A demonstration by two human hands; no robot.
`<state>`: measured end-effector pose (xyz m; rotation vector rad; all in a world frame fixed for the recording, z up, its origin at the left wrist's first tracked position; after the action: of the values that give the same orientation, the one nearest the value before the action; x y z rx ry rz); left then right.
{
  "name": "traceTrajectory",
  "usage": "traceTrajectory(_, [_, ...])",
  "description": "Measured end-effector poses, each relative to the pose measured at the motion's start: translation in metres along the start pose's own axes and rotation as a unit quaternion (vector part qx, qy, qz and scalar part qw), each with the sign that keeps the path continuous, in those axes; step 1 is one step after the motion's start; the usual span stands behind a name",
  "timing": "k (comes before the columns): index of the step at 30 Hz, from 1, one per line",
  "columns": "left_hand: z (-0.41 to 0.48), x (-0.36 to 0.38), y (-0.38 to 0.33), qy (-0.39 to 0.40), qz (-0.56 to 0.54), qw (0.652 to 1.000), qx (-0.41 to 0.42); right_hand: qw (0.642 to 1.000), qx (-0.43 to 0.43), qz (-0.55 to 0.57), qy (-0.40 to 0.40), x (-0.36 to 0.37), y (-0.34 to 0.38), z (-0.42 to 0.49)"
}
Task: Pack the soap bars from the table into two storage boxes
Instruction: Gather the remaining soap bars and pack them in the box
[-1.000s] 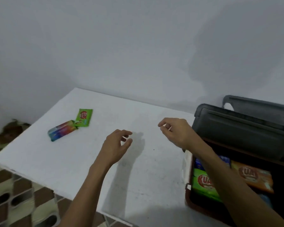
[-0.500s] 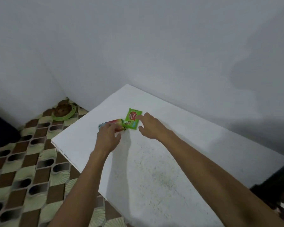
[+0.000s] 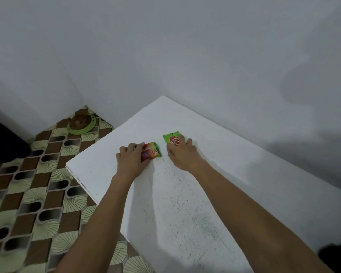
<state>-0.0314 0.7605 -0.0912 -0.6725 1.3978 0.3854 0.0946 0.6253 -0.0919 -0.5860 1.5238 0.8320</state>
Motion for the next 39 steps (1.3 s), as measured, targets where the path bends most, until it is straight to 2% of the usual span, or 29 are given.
traceTrajectory(2, [0.000, 0.001, 0.001, 0.024, -0.004, 1.000, -0.016, 1.000, 0.013, 0.009, -0.007, 0.002, -0.010, -0.008])
traceTrajectory(5, [-0.005, 0.002, -0.002, 0.048, -0.001, 0.999, -0.021, 0.991, 0.077, 0.110, -0.007, -0.005, -0.024, -0.019])
traceTrajectory(10, [-0.020, -0.003, -0.013, 0.013, 0.003, 1.000, -0.009, 0.975, 0.123, 0.185, -0.024, -0.024, -0.049, -0.042])
traceTrajectory(14, [-0.036, -0.011, -0.031, -0.046, -0.058, 0.997, -0.002, 0.916, 0.191, 0.345, -0.074, -0.040, -0.068, -0.075])
traceTrajectory(18, [-0.055, -0.026, -0.058, -0.087, -0.140, 0.986, 0.007, 0.863, 0.213, 0.437, -0.138, -0.060, -0.082, -0.116])
traceTrajectory(22, [-0.079, -0.041, -0.094, -0.072, -0.242, 0.967, 0.020, 0.799, 0.240, 0.516, -0.195, -0.084, -0.098, -0.159])
traceTrajectory(24, [-0.093, -0.049, -0.115, -0.049, -0.306, 0.951, 0.022, 0.781, 0.243, 0.534, -0.216, -0.096, -0.105, -0.184])
traceTrajectory(31, [-0.156, -0.070, -0.201, 0.038, -0.417, 0.907, 0.052, 0.787, 0.208, 0.513, -0.273, -0.138, -0.130, -0.293])
traceTrajectory(36, [-0.203, -0.075, -0.257, 0.099, -0.514, 0.843, 0.122, 0.791, 0.222, 0.487, -0.297, -0.159, -0.152, -0.377])
traceTrajectory(39, [-0.231, -0.080, -0.285, 0.111, -0.544, 0.816, 0.160, 0.790, 0.237, 0.472, -0.311, -0.166, -0.167, -0.425])
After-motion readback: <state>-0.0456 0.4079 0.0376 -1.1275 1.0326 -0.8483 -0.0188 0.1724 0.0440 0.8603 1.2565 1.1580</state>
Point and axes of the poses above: each hand's wrist, its own z-axis towards the middle knuckle, its own x-axis out of the palm, y = z × x, the point moved 5 cm from there along z, towards the middle knuckle, and after that the axes turned 9 degrees about -y, right-handed, at the moved point
